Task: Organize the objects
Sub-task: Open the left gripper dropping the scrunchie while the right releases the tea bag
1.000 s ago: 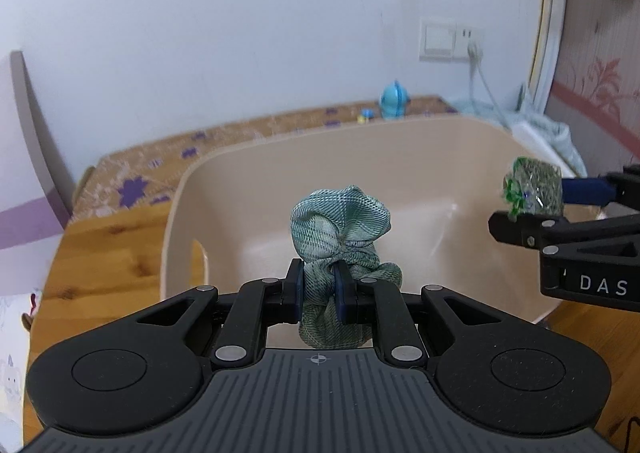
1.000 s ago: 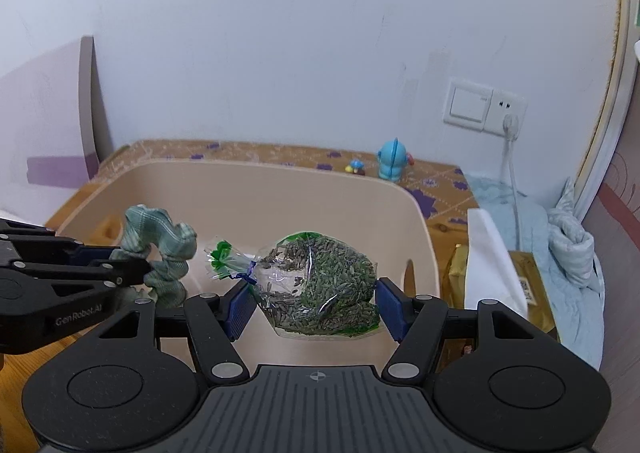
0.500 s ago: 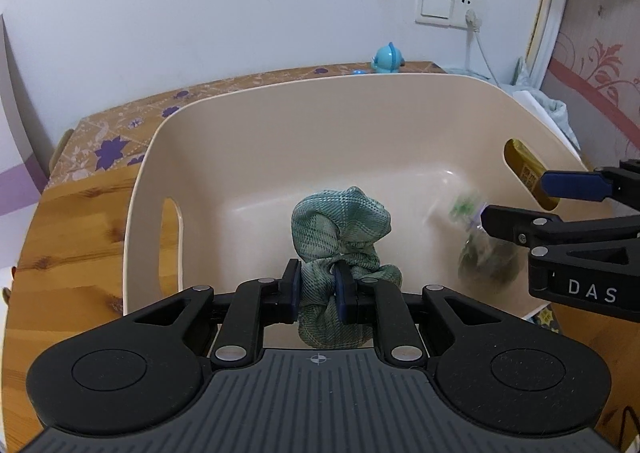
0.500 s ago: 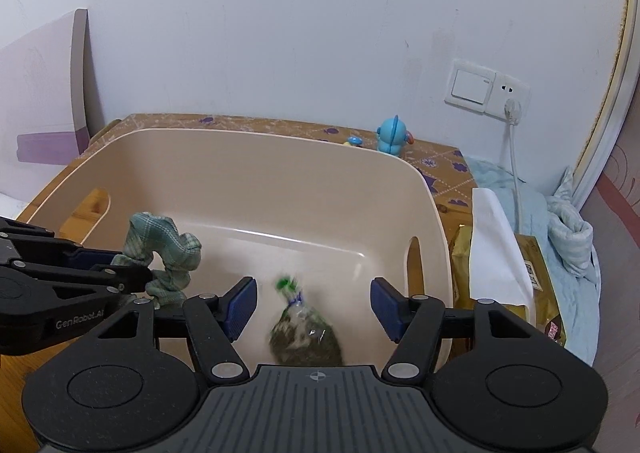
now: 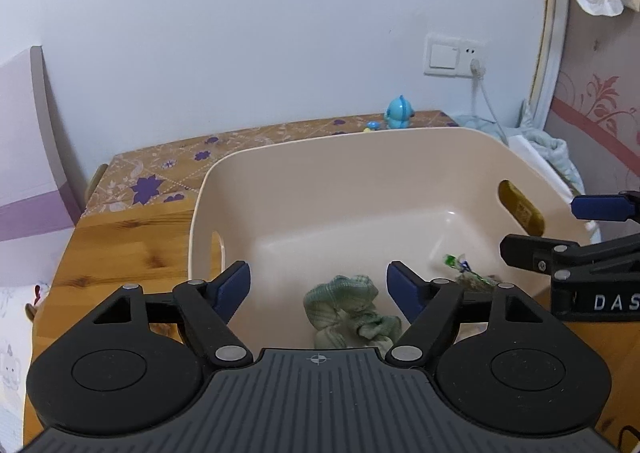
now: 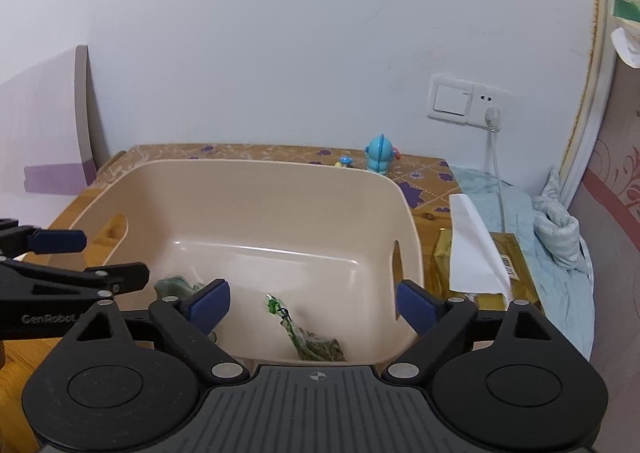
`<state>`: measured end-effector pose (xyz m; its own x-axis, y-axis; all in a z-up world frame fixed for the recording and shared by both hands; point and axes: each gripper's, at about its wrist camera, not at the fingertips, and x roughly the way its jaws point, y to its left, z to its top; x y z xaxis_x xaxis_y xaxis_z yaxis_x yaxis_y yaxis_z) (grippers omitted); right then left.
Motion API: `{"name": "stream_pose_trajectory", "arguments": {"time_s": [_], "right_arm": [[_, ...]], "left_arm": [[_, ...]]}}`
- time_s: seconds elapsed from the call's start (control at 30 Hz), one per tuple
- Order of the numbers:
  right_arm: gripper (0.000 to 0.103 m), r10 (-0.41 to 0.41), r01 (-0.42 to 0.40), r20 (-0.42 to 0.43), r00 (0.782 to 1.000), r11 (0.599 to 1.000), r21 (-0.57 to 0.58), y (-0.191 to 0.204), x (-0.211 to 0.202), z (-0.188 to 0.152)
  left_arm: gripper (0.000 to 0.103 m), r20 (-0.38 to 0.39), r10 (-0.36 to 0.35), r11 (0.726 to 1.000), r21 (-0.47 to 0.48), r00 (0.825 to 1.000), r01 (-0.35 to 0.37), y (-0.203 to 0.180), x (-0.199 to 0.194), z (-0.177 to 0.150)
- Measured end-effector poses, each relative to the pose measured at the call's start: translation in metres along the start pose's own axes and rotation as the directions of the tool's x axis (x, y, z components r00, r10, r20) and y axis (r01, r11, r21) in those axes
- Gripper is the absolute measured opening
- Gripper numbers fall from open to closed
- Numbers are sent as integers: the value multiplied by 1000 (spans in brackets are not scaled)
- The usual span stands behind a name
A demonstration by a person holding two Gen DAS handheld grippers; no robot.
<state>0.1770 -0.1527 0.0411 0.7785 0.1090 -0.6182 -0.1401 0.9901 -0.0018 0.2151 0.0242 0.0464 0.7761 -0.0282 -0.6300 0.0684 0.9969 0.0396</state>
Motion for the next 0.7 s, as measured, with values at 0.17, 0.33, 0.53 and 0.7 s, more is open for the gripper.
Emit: {"name": "stream_pose_trajectory", "arguments": {"time_s": [0.17, 0.33, 0.53, 0.7], "right_arm": [[103, 4, -4, 10, 1000, 1000, 3, 2, -19, -8], [103, -33, 33, 8, 999, 999, -41, 12, -34, -23], [103, -24, 24, 19, 1000, 999, -34, 19, -43, -40], [103, -6, 6, -3, 1000, 1000, -5, 25, -43, -56]], "left_arm": [[82, 12, -7, 1000, -2, 1000, 7, 2, -18, -3], [82, 12, -8, 1000, 12, 1000, 8, 7, -33, -14], [83, -11, -42, 999, 10, 999, 42, 14, -48, -33], [83, -33, -51, 998, 30, 998, 52, 17, -57, -52]]}}
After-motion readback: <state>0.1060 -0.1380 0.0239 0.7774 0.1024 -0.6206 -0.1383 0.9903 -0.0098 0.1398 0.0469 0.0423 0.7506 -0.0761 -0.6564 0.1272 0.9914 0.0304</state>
